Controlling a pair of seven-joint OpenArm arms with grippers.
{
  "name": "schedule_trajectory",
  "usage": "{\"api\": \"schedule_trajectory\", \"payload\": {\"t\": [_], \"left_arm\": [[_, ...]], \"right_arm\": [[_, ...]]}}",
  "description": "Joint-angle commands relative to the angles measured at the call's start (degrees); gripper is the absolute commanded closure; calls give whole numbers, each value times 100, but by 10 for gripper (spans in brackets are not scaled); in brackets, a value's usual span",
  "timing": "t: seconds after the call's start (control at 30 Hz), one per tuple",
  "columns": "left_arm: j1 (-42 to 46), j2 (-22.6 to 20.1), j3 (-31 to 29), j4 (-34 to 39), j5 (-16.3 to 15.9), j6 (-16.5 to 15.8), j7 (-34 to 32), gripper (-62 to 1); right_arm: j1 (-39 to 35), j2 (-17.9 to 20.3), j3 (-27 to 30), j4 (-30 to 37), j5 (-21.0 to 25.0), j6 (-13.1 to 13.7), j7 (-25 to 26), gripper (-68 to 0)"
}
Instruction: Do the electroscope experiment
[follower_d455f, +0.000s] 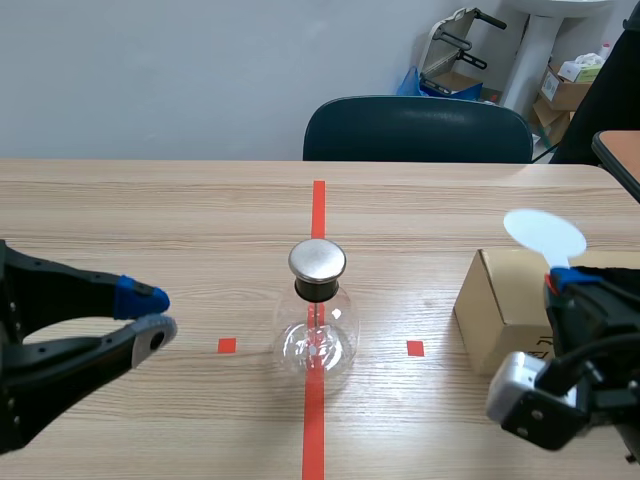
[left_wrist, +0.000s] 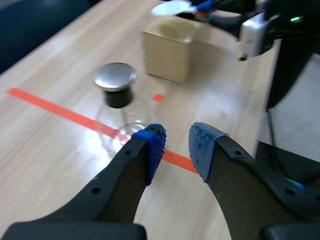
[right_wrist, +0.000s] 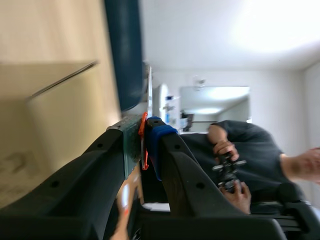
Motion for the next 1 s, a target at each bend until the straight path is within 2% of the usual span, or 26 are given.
{"api": "schedule_trajectory", "payload": {"t": [0.0,0.13,0.27,0.67,0.97], "left_arm": [[-136,293,13,-96,-68,-37,-57,-123],[-472,772,146,-501,251,-31,-57,-100],[-911,1110,407,-1023,509,-4,-59,-100],[-2317,1606,1609,-2527,540,286,-190,-100],[-3139,1991,2365,-3578,868,435,-485,-100]], "right_arm": [[33,50,-4,267,15,-83,94,-11],[52,129,-308,507,-31,-133,48,-11],[199,127,-745,509,-260,-431,-251,-11],[507,125,-1665,485,-1305,-450,-1436,-11],[704,2,-1961,94,-1921,-413,-2017,-11]]}}
